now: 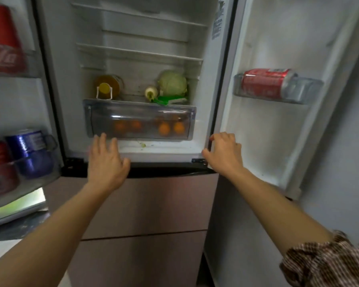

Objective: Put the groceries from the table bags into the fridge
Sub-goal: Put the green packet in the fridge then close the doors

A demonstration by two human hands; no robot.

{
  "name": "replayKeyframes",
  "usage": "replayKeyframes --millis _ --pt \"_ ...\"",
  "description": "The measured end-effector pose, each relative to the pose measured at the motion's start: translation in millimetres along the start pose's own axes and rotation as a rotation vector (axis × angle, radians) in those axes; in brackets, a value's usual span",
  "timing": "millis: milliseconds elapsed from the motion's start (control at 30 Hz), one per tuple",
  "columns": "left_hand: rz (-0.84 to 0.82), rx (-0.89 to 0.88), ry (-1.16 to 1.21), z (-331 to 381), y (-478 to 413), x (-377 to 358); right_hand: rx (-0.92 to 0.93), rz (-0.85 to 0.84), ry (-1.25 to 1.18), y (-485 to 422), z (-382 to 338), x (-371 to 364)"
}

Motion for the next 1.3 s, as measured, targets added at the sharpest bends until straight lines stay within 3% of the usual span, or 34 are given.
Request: replayKeyframes --millis 133,300,467,700,933,1200,1300 --pt "0.06 0.103 -0.114 -40 38 42 -0.043 0.056 0.126 25 50 48" --pt "0.149 0.207 -0.147 -88 45 88 -0.077 0.297 0.151 23 65 127" --pt "0.047 0.304 -0.213 -123 36 85 -0.078 0.418 0.211 14 59 165" --pt "-0.043 0.39 -0.328 -93 40 107 -0.164 0.184 0.354 -8 59 179" --pt "-0.113 0.3 -0.401 -57 40 96 -0.176 0.24 0.372 -9 22 171" --pt "-0.244 0.142 -0.515 -14 37 69 0.028 0.246 0.506 -12 -58 158" --pt "-0.272 0.012 -0.437 12 35 71 0.134 0.259 0.483 -14 -77 150"
Point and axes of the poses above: each hand's wrist, its own y-axis away from the middle knuckle, its own x-axis out of the back of the hand, z = x × y, the point moved 8 cm from there along -y, towards the middle knuckle, and after that the axes turned 11 degrees about y, right-handed, at the moved point
